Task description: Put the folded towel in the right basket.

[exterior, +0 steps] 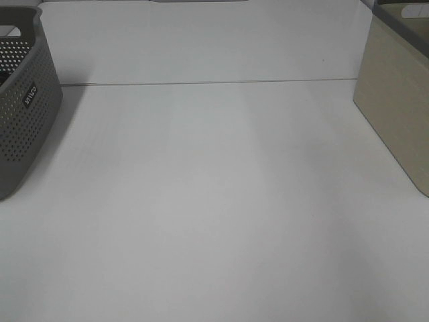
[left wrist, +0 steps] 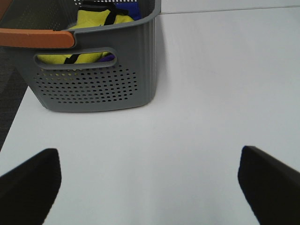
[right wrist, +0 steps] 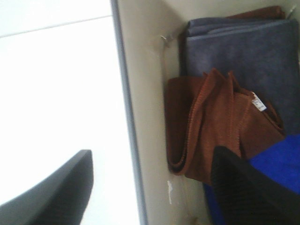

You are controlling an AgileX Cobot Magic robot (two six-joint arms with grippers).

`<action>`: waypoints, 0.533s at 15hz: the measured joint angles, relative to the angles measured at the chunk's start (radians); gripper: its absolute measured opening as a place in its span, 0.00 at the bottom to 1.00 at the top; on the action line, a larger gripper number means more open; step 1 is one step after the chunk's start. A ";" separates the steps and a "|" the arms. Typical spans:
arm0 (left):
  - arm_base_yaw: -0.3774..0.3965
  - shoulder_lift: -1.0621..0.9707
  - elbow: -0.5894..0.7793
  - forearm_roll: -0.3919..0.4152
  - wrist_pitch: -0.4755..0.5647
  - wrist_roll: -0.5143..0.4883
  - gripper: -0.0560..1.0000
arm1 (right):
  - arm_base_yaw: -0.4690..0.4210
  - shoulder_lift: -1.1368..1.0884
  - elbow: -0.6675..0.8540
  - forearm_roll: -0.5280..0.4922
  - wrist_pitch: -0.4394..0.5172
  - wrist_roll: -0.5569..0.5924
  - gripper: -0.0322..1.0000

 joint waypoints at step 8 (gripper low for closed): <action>0.000 0.000 0.000 0.000 0.000 0.000 0.98 | 0.274 -0.098 0.000 -0.059 0.003 0.103 0.68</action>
